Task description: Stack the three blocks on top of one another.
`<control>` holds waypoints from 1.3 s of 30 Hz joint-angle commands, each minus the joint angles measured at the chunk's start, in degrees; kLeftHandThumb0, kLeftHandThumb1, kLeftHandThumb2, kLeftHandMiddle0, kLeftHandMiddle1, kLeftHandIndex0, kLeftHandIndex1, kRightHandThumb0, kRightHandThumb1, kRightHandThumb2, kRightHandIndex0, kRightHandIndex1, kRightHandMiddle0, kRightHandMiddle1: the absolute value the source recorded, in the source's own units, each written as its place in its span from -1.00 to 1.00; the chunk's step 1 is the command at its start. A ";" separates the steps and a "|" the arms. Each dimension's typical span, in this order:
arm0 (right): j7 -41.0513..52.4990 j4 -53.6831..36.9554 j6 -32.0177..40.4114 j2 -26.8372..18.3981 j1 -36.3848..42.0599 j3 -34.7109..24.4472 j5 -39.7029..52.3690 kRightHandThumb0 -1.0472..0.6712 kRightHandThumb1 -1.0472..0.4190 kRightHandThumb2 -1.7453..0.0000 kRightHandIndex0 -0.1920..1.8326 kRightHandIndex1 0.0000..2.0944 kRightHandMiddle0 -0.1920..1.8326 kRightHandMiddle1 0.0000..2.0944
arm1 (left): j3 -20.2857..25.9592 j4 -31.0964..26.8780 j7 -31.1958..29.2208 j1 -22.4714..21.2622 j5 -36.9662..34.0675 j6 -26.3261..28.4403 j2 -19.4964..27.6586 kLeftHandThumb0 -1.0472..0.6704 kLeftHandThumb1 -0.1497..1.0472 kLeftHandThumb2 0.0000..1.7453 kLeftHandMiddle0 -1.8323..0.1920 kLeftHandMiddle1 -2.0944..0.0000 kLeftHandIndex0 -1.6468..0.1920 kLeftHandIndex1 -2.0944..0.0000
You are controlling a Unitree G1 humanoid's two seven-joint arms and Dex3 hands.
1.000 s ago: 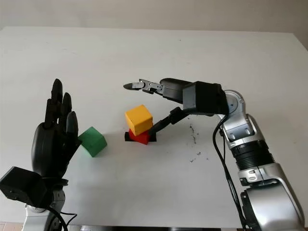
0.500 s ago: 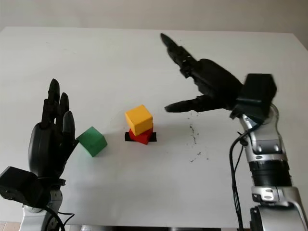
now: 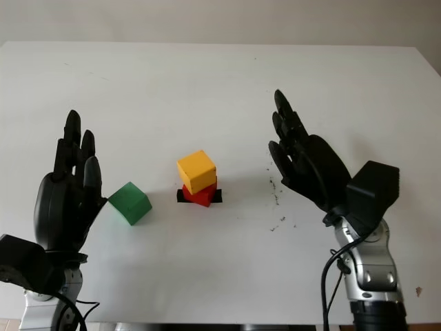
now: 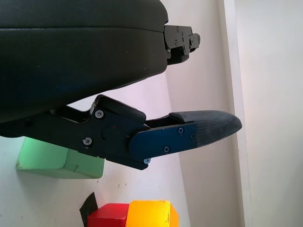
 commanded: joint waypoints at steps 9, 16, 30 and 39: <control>-8.85 -3.09 4.52 8.31 1.31 2.67 -0.79 -0.71 -1.00 0.19 -1.00 -1.00 -1.00 -1.00 | 1.64 -0.84 -2.03 -0.93 -1.09 1.54 2.89 -0.66 1.00 -0.44 0.87 0.94 0.86 0.94; -10.29 -1.07 3.00 9.26 0.65 2.56 -1.98 -0.72 -1.00 0.17 -1.00 -1.00 -1.00 -1.00 | 3.34 -3.45 -3.90 -0.77 0.94 4.96 7.96 -0.69 1.00 -0.47 0.81 0.93 0.81 0.93; -12.69 -2.16 2.31 9.92 1.23 0.87 -1.86 -0.71 -1.00 0.22 -1.00 -1.00 -1.00 -1.00 | 11.88 -6.90 -19.94 -7.23 12.58 6.20 38.31 -0.58 0.85 -0.95 0.64 0.99 0.43 0.92; -14.43 -3.70 3.58 10.80 2.35 0.24 -1.51 -0.69 -1.00 0.25 -1.00 -1.00 -1.00 -1.00 | 8.89 -2.13 -32.88 -15.02 16.96 -1.47 55.96 -0.69 0.64 -0.96 0.75 0.98 0.42 0.95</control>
